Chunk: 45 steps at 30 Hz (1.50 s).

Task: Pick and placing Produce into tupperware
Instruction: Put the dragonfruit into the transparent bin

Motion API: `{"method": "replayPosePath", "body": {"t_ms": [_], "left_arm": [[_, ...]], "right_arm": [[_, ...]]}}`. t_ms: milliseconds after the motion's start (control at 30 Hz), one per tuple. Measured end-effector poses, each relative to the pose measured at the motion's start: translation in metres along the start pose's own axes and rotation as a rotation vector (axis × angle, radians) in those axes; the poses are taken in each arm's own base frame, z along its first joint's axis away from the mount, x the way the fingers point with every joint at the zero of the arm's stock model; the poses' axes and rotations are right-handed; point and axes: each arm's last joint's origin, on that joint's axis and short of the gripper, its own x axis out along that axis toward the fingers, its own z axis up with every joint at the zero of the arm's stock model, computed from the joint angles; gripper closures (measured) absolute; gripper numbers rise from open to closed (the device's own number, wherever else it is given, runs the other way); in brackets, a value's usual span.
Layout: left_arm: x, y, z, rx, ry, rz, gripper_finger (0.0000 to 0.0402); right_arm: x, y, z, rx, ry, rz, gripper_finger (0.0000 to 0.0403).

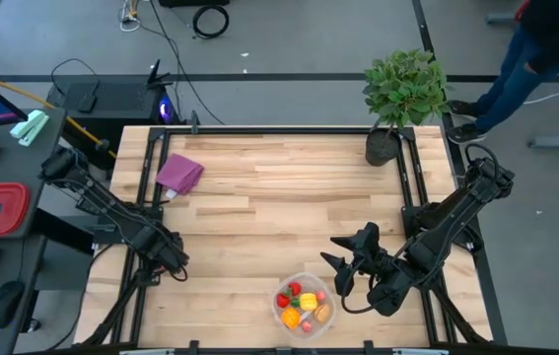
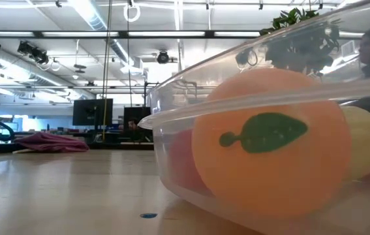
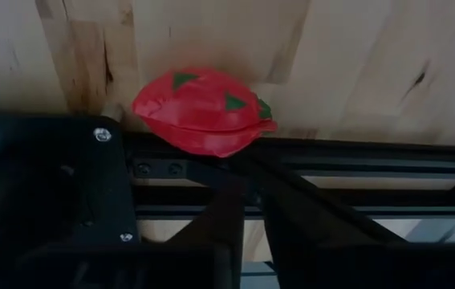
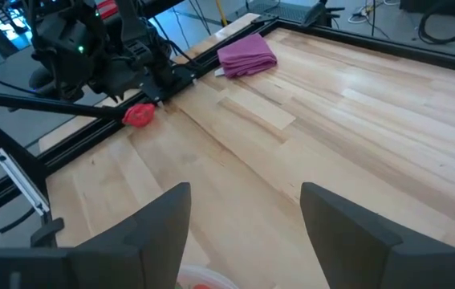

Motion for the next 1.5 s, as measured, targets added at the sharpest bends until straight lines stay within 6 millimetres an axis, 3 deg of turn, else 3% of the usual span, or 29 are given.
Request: {"method": "replayPosePath", "body": {"t_ms": [367,567,1100,1500], "left_arm": [[0.0,-0.001,0.002,-0.026,-0.042,0.012,0.0385],[0.013,0.0,0.002,-0.066,-0.03,-0.004,0.0396],[0.032,0.006,-0.002,-0.18,0.01,0.018,0.0394],[0.029,-0.002,0.015,-0.122,-0.176,-0.073,0.0396]], "right_arm": [[0.0,0.0,0.0,0.0,0.0,0.0,0.0157],[0.0,0.0,0.0,0.0,0.001,0.0,0.0157],[0.0,0.0,0.0,0.001,0.001,0.0,0.0157],[0.0,0.0,0.0,0.0,0.001,0.0,0.0157]]}}
